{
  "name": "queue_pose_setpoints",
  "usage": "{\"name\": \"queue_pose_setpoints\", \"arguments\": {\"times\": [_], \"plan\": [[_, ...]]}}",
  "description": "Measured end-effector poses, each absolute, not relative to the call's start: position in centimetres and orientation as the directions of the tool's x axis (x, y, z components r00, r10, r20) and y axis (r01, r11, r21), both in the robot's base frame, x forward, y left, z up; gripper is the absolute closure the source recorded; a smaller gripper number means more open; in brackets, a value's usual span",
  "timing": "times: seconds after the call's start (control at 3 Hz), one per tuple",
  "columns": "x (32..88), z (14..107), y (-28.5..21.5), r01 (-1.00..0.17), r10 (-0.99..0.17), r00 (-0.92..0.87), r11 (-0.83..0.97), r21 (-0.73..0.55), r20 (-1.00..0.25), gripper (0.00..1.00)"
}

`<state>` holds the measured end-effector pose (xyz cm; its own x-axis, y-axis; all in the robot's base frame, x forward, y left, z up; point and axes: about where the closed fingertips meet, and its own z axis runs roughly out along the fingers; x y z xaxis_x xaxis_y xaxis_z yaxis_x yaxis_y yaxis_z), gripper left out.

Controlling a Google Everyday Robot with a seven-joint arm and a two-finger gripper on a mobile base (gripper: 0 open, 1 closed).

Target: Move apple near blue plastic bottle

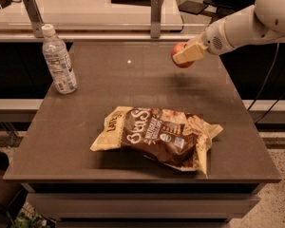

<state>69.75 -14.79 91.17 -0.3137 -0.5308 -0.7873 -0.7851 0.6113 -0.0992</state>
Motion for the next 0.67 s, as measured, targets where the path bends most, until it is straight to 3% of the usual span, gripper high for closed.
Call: {"name": "queue_pose_setpoints", "arguments": {"times": [0.67], "plan": [[66.0,94.3,-10.3,-0.802,-0.526,-0.278,0.587,-0.107,-0.803,1.00]]}}
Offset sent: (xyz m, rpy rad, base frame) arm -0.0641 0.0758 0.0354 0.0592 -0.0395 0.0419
